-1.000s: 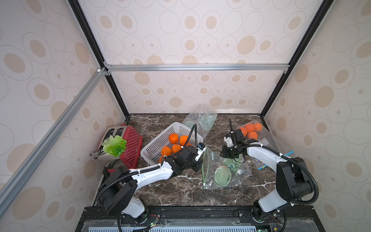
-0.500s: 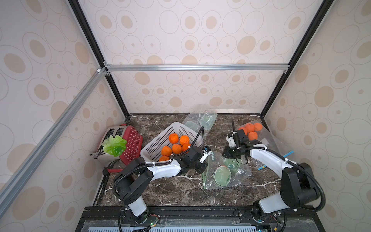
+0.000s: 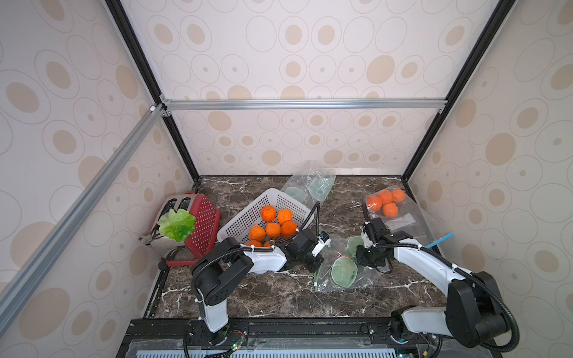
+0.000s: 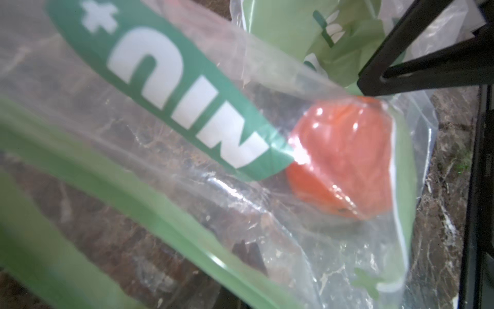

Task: Open the zip-top bag and take out the orange
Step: Pick up the orange from the zipper food storage bag.

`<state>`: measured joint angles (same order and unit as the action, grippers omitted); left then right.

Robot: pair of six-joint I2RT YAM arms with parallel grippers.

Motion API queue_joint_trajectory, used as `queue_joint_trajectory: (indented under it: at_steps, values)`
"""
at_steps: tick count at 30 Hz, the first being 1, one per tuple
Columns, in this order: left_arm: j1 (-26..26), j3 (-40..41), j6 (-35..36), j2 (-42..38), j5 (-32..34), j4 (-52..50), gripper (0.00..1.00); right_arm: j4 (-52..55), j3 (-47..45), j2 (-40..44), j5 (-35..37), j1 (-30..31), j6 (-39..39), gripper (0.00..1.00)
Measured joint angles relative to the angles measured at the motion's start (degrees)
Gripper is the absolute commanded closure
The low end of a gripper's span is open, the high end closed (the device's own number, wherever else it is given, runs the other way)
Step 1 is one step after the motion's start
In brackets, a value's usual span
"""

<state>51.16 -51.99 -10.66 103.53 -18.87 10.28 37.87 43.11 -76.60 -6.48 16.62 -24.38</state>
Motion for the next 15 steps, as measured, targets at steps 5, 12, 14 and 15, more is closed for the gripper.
queue_joint_trajectory:
  at_steps: [5, 12, 14, 15]
  values:
    - [0.1, 0.0, -0.3, 1.5, -1.9, 2.2, 0.48, -3.5, -0.9, -4.3, -2.3, 0.2, -0.7, 0.87]
    - [0.8, 1.5, 0.2, 1.6, -3.1, 5.8, 0.03, -7.2, -0.6, -8.6, -6.0, 0.8, -0.6, 0.88]
    - [1.1, 2.2, 0.7, 1.3, -3.2, 6.4, 0.01, -8.4, -0.5, -9.2, -7.5, 0.8, -0.6, 0.88]
    - [1.3, 2.3, 0.8, 1.3, -3.2, 6.5, 0.01, -8.9, -0.4, -9.4, -8.1, 0.8, -0.6, 0.88]
